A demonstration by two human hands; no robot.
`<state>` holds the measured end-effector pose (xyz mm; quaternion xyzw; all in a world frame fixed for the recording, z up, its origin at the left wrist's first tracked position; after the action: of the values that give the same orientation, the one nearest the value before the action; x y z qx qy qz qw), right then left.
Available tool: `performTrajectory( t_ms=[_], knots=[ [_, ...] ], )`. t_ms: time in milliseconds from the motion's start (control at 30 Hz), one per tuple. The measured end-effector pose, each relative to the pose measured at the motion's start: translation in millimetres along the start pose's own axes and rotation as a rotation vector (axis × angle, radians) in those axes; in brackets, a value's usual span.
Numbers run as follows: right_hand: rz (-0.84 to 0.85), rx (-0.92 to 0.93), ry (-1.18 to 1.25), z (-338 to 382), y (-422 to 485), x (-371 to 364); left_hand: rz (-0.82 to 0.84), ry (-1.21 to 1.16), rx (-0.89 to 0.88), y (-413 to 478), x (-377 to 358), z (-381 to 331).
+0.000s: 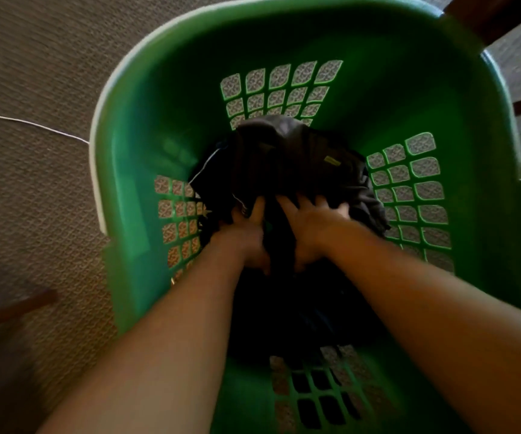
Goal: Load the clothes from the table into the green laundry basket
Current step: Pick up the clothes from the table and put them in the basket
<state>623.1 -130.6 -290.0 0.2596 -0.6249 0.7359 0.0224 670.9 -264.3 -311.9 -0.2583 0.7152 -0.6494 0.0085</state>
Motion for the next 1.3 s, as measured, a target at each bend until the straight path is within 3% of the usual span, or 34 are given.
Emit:
performTrajectory(
  t_ms=[33, 67, 100, 167, 200, 233, 267, 333, 400, 433, 967, 1167, 1300],
  knots=[
    [0.010, 0.015, 0.106, -3, -11, 19, 0.017, -0.087, -0.020, -10, 12, -1],
    [-0.084, 0.046, 0.234, -6, -22, 38, -0.012, -0.196, -0.053, -20, 22, -1],
    [-0.282, 0.069, 0.341, -9, -30, 52, -0.111, -0.284, -0.087, -32, 31, -1],
    [-0.757, 0.129, 0.440, -14, -34, 64, -0.501, -0.377, -0.091, -51, 43, -1],
    [-0.861, 0.179, 0.409, -14, -32, 64, -0.734, -0.394, -0.098, -58, 45, -1],
    [-0.857, 0.214, 0.337, -12, -26, 60, -0.906, -0.398, -0.137, -61, 47, -2],
    [-0.772, 0.200, 0.240, -12, -17, 53, -0.962, -0.375, -0.176, -58, 47, -4],
    [-0.571, 0.066, 0.098, -20, 5, 37, -0.739, -0.284, -0.179, -40, 43, -7],
    [-0.547, -0.042, 0.070, -33, 23, 27, -0.474, -0.231, -0.101, -14, 33, -8],
    [-0.552, -0.063, 0.078, -35, 28, 25, -0.418, -0.223, -0.075, -2, 27, -8],
    [-0.538, -0.060, 0.049, -30, 92, 23, -0.423, -0.254, 0.113, 79, 37, -26],
    [-0.439, -0.018, 0.003, -30, 41, 6, -0.483, -0.125, -0.038, 42, 29, -6],
    [-0.224, -0.037, 0.116, -27, -21, -15, -0.348, -0.100, -0.048, 4, 21, -5]
  ],
)
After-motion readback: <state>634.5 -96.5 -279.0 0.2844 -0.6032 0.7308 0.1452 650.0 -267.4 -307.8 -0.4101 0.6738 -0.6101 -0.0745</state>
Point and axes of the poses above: each hand's wrist, its own y-axis towards the middle knuckle, its own x-axis out of the back of the hand, z = x × y, the point moved 1 cm from there along y, towards the middle knuckle
